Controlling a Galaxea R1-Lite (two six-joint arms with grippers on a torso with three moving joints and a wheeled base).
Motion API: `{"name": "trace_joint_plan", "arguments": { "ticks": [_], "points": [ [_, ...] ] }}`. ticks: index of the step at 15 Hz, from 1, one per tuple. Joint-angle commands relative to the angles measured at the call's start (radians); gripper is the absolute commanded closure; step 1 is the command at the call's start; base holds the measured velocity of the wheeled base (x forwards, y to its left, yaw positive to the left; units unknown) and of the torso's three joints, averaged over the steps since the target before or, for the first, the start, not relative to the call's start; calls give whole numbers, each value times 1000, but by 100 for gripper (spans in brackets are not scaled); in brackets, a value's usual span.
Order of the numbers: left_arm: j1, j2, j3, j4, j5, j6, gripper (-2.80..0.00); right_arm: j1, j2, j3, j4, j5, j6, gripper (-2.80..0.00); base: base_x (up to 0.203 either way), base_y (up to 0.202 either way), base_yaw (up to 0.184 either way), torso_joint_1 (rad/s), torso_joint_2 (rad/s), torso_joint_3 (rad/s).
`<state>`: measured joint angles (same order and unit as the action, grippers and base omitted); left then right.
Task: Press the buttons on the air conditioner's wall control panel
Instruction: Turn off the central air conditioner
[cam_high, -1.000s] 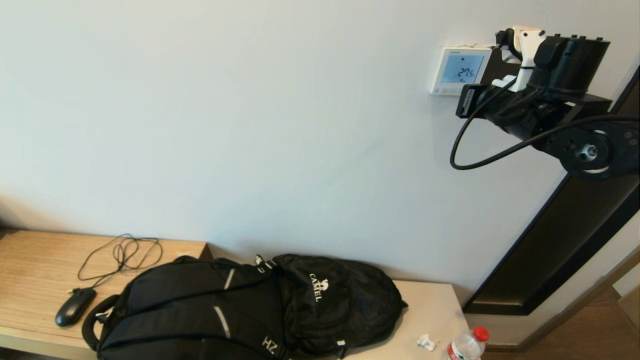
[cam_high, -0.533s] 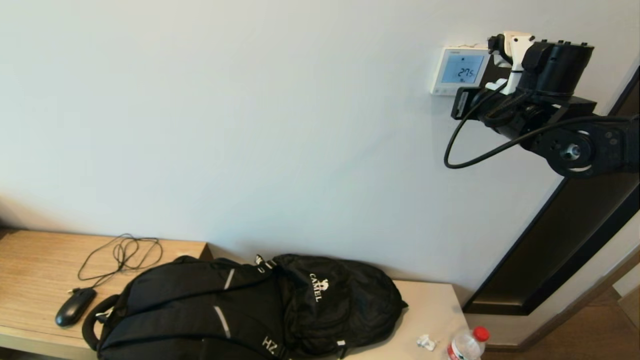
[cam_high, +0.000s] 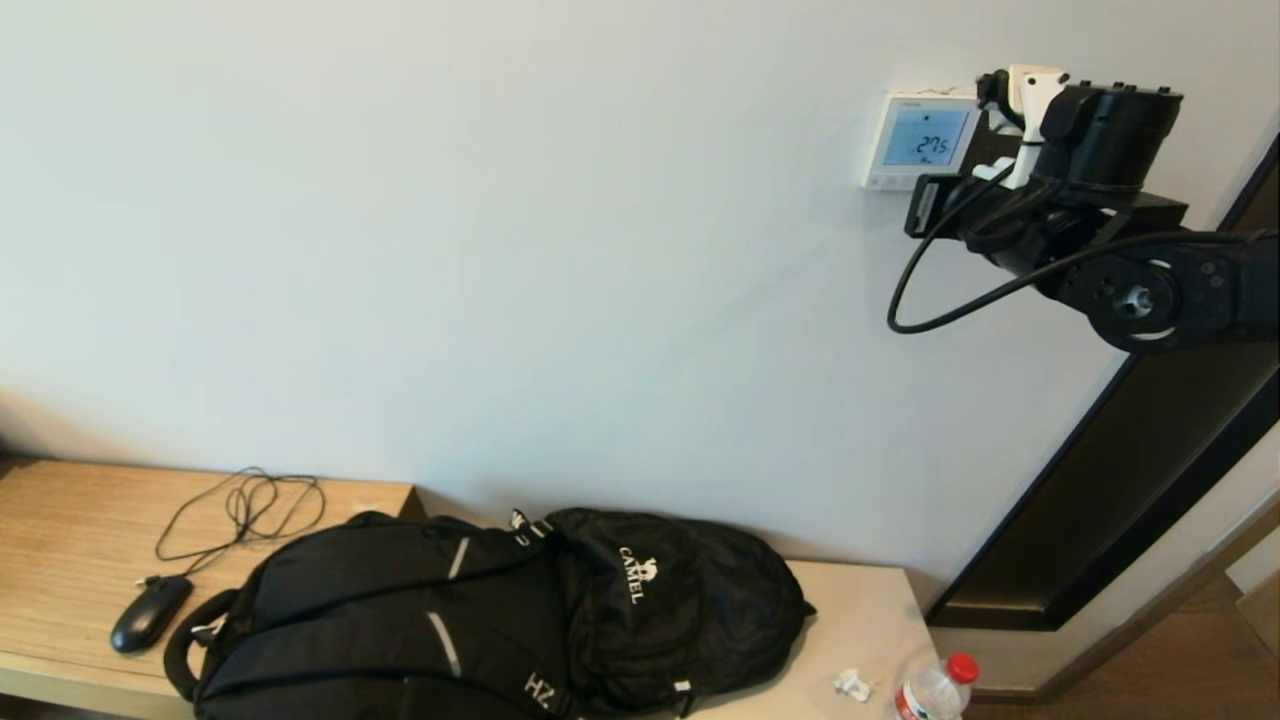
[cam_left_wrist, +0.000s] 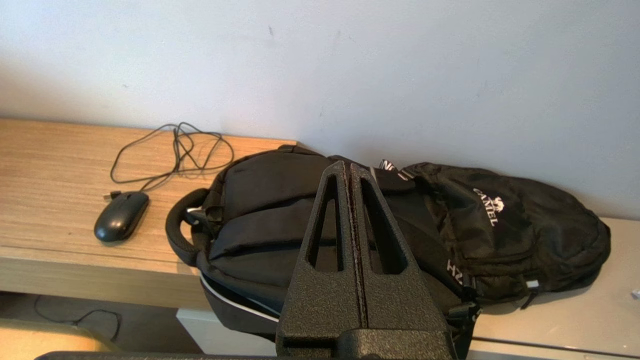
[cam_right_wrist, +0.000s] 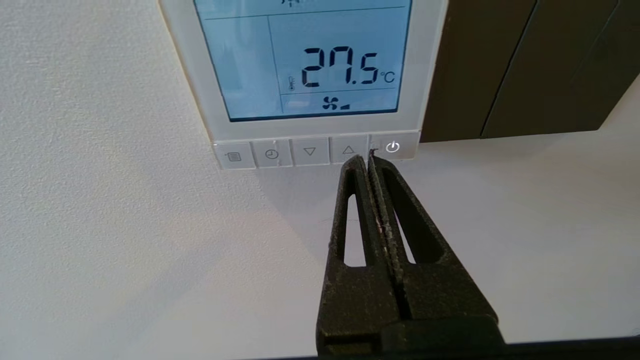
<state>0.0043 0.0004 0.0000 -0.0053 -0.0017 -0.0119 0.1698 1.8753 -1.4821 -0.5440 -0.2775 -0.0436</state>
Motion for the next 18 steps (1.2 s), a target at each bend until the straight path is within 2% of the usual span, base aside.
{"name": "trace_joint_plan", "arguments": {
  "ticks": [1, 18],
  "points": [
    [0, 0, 0, -1, 0, 0, 0, -7, -13, 3, -2, -2, -1, 0, 0, 0, 0, 0, 0, 0],
    [0, 0, 0, -1, 0, 0, 0, -36, 42, -29, -4, -5, -4, 0, 0, 0, 0, 0, 0, 0]
  ]
}}
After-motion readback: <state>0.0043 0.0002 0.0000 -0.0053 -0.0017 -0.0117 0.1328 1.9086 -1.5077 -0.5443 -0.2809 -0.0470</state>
